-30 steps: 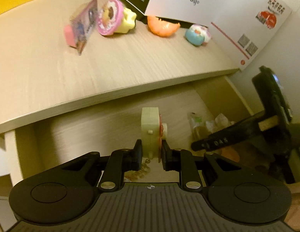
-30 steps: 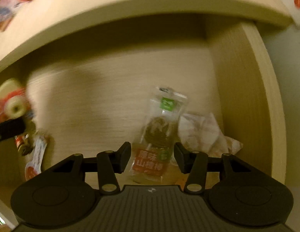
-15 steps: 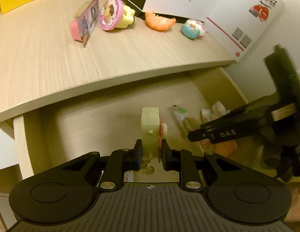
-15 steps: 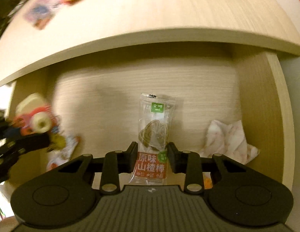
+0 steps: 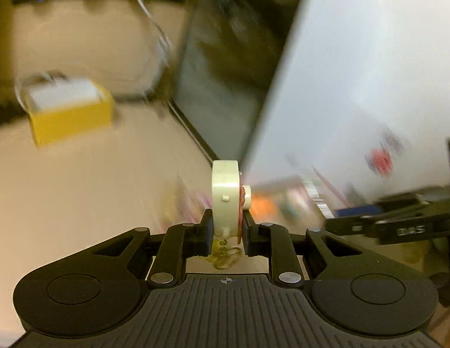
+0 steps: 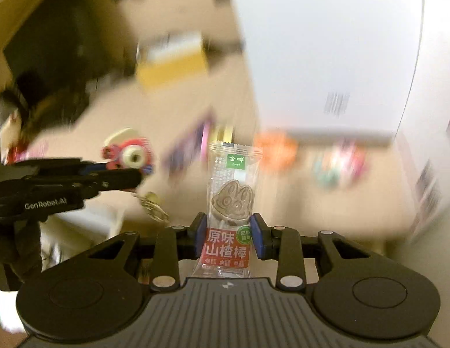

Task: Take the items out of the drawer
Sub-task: 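Lift the round keychain out with the left tool while the right tool grasps the hawthorn snack packet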

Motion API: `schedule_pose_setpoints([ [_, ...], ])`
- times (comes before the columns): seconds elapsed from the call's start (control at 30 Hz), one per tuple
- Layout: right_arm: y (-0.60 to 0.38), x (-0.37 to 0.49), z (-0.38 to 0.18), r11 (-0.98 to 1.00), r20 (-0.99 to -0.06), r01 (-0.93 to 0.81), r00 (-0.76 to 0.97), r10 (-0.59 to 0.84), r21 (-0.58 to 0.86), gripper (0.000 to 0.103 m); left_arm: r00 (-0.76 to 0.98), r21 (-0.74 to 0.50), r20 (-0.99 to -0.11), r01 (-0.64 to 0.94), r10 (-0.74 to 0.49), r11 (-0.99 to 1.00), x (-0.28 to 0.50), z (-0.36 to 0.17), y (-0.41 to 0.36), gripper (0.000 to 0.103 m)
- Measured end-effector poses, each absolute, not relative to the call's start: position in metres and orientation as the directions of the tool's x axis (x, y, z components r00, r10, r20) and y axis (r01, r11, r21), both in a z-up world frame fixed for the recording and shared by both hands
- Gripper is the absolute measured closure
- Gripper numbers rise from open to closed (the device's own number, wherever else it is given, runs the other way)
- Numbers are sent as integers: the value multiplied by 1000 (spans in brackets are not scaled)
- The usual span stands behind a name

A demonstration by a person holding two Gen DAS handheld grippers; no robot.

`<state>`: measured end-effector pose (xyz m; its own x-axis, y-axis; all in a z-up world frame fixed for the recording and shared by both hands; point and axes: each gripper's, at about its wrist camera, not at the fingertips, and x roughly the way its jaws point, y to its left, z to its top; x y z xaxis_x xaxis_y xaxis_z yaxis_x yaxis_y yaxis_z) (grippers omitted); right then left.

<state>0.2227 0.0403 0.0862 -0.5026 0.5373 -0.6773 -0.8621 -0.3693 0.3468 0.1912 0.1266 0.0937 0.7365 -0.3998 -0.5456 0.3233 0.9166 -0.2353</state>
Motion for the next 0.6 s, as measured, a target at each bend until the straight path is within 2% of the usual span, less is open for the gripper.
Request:
schedule_pose_setpoints([
  [0.07, 60, 230, 105, -355, -637, -875, -483, 601, 329, 71, 776, -214, -535, 259, -335, 942, 210, 97, 138, 81],
  [0.2, 95, 224, 117, -316, -610, -909, -416, 674, 270, 71, 779, -229, -558, 187, -286, 955, 238, 85, 153, 81],
  [0.4, 132, 196, 103, -365, -635, -896, -438, 636, 252, 71, 717, -220, -657, 115, -234, 969, 263, 39, 154, 81],
  [0.6, 127, 144, 71, -417, -676, -889, -425, 602, 188, 71, 687, -248, -691, 65, -223, 967, 270, 6, 163, 81],
])
